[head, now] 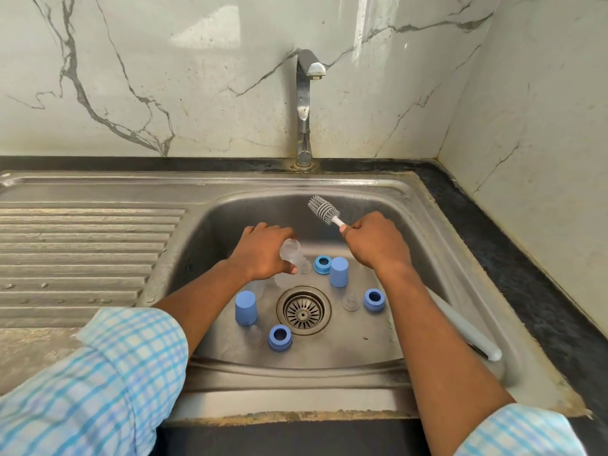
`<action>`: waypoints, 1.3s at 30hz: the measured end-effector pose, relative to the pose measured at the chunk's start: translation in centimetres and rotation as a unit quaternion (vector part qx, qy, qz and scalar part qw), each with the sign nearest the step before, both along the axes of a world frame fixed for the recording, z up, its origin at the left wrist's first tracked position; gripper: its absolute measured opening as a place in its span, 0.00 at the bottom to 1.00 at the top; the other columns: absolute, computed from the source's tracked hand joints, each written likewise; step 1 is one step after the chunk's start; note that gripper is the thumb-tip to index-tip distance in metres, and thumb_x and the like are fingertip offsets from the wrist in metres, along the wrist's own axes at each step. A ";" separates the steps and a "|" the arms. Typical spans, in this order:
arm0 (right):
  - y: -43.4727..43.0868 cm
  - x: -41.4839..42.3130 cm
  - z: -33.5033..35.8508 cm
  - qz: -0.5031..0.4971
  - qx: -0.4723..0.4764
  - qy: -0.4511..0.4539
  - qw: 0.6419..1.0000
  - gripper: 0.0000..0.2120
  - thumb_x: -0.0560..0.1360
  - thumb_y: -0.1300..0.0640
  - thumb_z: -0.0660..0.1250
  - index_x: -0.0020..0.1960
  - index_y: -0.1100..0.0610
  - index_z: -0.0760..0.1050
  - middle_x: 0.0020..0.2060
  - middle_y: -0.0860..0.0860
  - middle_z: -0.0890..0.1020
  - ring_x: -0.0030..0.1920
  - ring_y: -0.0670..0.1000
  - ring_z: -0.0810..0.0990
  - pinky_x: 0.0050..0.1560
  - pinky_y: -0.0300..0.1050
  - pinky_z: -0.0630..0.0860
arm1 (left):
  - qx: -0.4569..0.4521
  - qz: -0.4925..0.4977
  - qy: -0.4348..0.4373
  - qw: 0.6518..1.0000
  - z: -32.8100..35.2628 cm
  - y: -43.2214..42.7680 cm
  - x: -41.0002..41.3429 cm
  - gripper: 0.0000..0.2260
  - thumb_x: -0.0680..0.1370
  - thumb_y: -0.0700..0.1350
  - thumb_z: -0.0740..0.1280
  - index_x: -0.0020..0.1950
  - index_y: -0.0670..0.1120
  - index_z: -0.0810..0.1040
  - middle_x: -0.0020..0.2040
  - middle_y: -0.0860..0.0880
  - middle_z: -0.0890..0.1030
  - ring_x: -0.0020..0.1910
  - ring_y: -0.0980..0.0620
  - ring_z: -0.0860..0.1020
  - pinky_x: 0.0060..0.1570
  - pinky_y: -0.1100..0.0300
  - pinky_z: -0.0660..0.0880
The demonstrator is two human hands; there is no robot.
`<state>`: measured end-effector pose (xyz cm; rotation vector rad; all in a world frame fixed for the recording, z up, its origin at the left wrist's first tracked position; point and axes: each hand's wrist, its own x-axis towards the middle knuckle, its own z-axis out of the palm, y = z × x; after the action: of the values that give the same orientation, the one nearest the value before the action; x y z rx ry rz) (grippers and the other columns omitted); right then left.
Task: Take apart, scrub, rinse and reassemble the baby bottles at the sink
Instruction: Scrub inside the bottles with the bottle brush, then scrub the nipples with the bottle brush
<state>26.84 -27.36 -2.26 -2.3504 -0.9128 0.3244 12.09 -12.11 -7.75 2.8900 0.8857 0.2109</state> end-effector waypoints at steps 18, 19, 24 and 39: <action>0.7 -0.4 -0.4 0.022 0.007 -0.010 1.000 0.14 0.79 0.46 0.64 0.43 0.55 0.79 0.32 0.49 0.77 0.32 0.51 0.74 0.32 0.43 0.65 | 0.077 0.010 0.135 0.988 -2.4 1.0 2.9 0.27 0.75 0.57 0.71 0.72 0.55 0.69 0.67 0.53 0.76 0.74 0.49 0.63 0.73 0.38 0.32; 0.8 -0.5 -0.4 0.021 0.007 -0.011 1.000 0.14 0.79 0.46 0.64 0.44 0.55 0.79 0.33 0.49 0.77 0.32 0.51 0.74 0.32 0.43 0.65 | 0.083 0.010 0.139 0.987 -2.4 1.0 3.1 0.27 0.75 0.57 0.71 0.72 0.54 0.68 0.67 0.53 0.76 0.74 0.49 0.63 0.73 0.38 0.33; 0.9 -0.5 -0.4 0.019 0.003 -0.013 1.000 0.14 0.79 0.46 0.63 0.45 0.55 0.79 0.32 0.49 0.76 0.32 0.51 0.73 0.31 0.42 0.63 | 0.104 0.015 0.152 0.983 -2.4 1.2 3.8 0.28 0.76 0.56 0.70 0.74 0.54 0.67 0.68 0.52 0.76 0.74 0.48 0.64 0.73 0.37 0.34; 0.7 -0.3 0.0 -0.026 0.013 -0.030 0.999 0.15 0.79 0.44 0.62 0.51 0.55 0.80 0.43 0.53 0.82 0.43 0.56 0.80 0.39 0.46 0.71 | 0.128 0.007 0.182 0.975 -1.0 0.2 6.5 0.17 0.79 0.57 0.61 0.64 0.52 0.76 0.60 0.51 0.78 0.68 0.46 0.71 0.74 0.34 0.38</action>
<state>26.50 -26.64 -2.27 -2.3664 -0.8762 0.2208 18.61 -11.87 -8.79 3.2264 0.9964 -0.2301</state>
